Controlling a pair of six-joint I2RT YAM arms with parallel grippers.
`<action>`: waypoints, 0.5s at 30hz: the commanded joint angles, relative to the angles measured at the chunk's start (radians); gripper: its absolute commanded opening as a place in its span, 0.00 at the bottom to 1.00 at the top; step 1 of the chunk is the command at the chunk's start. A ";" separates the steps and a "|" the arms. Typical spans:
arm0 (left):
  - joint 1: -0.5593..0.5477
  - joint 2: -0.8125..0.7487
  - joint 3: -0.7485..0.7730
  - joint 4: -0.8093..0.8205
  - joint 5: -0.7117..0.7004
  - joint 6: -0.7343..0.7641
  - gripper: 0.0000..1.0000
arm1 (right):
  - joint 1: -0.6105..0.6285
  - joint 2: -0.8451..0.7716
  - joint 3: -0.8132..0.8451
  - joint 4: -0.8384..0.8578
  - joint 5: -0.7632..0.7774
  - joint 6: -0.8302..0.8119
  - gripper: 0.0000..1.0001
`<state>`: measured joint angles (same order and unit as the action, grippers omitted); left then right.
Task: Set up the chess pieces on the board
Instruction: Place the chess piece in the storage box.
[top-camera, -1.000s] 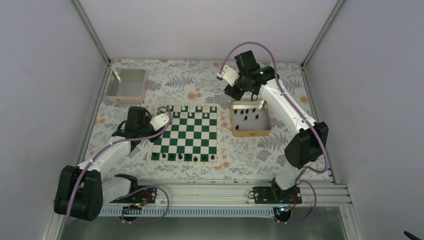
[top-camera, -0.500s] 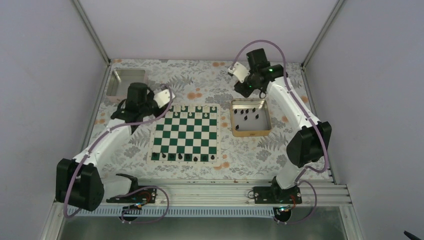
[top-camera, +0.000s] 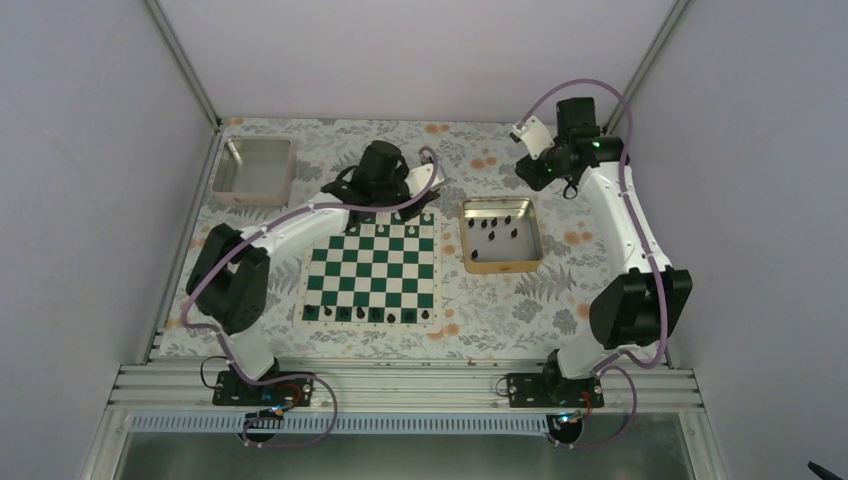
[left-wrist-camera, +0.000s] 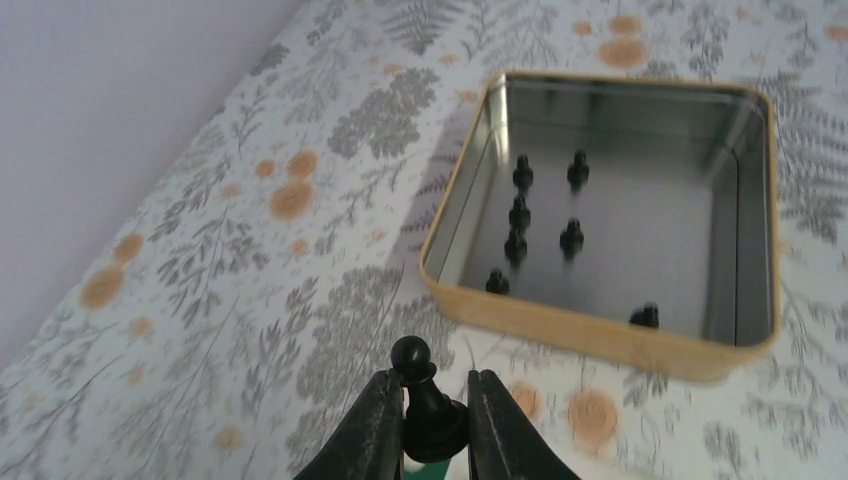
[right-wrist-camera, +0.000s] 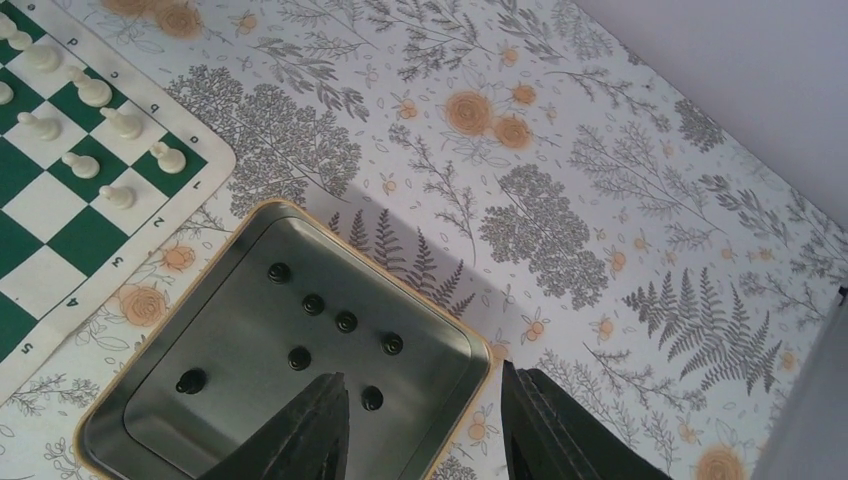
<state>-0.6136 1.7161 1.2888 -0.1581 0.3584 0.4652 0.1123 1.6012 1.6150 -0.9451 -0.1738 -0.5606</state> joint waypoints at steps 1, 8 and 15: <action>-0.051 0.063 0.069 0.163 0.016 -0.133 0.06 | -0.066 -0.039 -0.030 0.024 -0.042 -0.021 0.42; -0.163 0.241 0.169 0.343 0.020 -0.278 0.09 | -0.118 -0.068 -0.064 0.039 -0.075 -0.032 0.42; -0.218 0.381 0.199 0.465 -0.055 -0.431 0.08 | -0.157 -0.085 -0.072 0.038 -0.104 -0.050 0.42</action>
<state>-0.8181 2.0529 1.4864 0.1890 0.3458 0.1665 -0.0170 1.5551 1.5547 -0.9264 -0.2375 -0.5838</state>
